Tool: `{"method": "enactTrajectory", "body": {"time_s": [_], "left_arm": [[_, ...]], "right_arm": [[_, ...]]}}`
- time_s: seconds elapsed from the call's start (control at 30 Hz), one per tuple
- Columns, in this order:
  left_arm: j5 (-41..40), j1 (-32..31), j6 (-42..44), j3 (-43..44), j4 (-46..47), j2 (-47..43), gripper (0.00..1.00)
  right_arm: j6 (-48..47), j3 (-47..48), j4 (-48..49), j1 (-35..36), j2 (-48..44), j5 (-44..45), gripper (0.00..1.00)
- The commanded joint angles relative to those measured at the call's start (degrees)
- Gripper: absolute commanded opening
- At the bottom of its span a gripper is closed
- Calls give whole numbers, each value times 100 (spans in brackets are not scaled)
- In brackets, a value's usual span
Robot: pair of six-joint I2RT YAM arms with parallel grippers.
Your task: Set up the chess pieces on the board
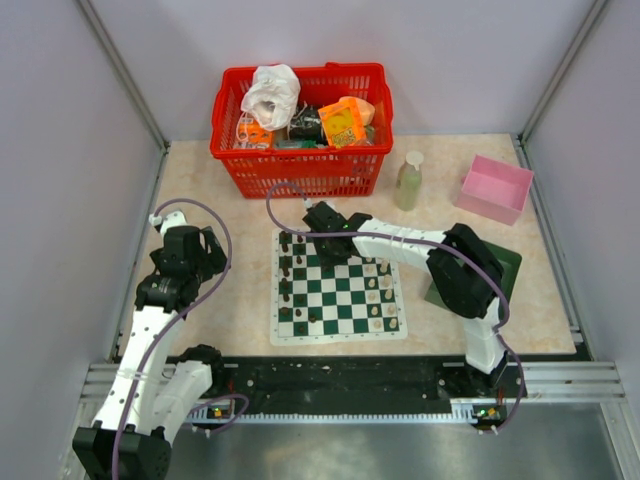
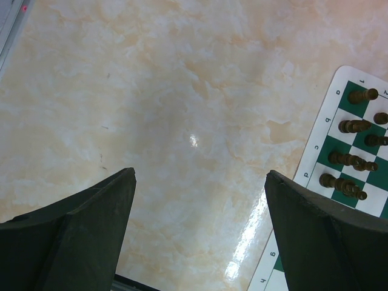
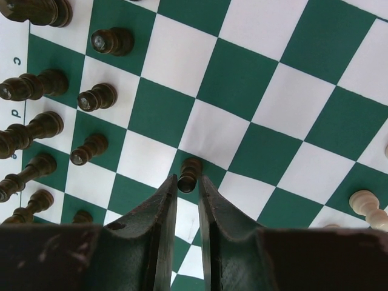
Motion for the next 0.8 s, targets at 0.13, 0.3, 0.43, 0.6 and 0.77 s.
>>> {"method": "enactTrajectory", "body": {"time_s": [0.13, 0.3, 0.43, 0.6, 0.77], "left_arm": [[-8, -6, -3, 50, 82, -21, 93], [-26, -6, -3, 42, 100, -21, 93], [-26, -6, -3, 42, 91, -30, 93], [-26, -6, -4, 42, 100, -13, 93], [-8, -6, -3, 42, 100, -21, 93]], "right_arm": [[-70, 320, 47, -12, 18, -98, 11], [-88, 442, 29, 137, -105, -89, 11], [-17, 583, 12, 401, -44, -107, 11], [44, 689, -32, 639, 114, -133, 11], [106, 671, -76, 770, 193, -133, 11]]}}
